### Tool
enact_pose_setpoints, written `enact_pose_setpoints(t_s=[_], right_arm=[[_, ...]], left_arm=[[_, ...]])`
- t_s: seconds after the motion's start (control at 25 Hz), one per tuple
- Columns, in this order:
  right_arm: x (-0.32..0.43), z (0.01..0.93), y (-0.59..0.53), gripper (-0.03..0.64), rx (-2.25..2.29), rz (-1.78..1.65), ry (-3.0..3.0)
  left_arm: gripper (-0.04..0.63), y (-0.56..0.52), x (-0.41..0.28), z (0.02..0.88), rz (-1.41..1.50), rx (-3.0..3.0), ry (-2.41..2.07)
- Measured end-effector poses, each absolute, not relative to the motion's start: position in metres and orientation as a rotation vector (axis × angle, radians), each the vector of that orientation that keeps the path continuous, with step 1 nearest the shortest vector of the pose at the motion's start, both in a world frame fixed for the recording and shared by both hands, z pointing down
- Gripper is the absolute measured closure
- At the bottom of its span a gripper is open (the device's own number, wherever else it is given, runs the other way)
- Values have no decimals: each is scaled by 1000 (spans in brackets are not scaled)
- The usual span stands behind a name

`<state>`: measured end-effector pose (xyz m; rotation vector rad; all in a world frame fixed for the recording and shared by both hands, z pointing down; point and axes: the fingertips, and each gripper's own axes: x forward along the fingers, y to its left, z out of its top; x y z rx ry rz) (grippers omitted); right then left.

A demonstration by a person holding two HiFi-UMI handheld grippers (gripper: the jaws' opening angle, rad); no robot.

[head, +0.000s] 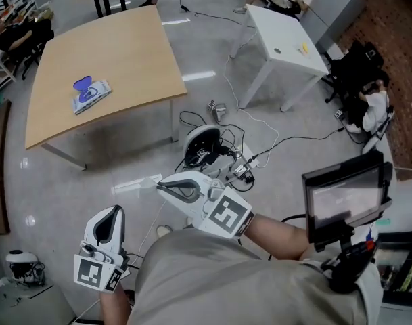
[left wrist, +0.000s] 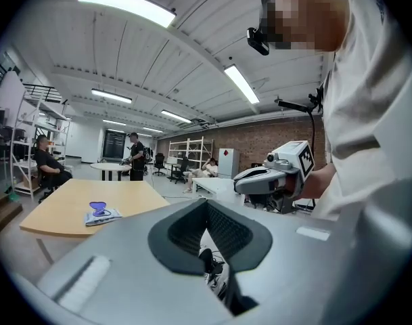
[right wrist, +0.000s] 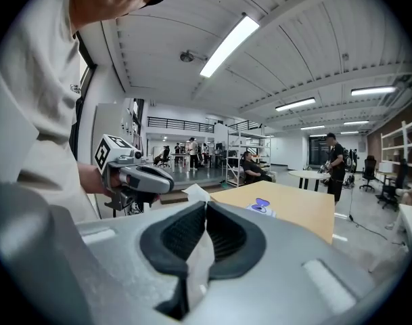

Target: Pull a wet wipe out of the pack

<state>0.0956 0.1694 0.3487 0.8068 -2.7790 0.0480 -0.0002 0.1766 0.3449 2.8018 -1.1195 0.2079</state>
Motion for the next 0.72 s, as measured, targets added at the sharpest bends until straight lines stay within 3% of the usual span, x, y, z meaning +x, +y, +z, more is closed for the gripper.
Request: enact_pose_setpoints(t_s=[0.2,0.48,0.72], right_arm=[[110,357,178,607,804,39,-2779],[186,348,176,608,793,64,-2835],[188,374,158,608,789,141,-2815]], left_arm=[[591,186,13,357,237,2797,-1111],[591,183,84,345,290,2781,-1157],[591,171,58,364,300,2707,-1250]])
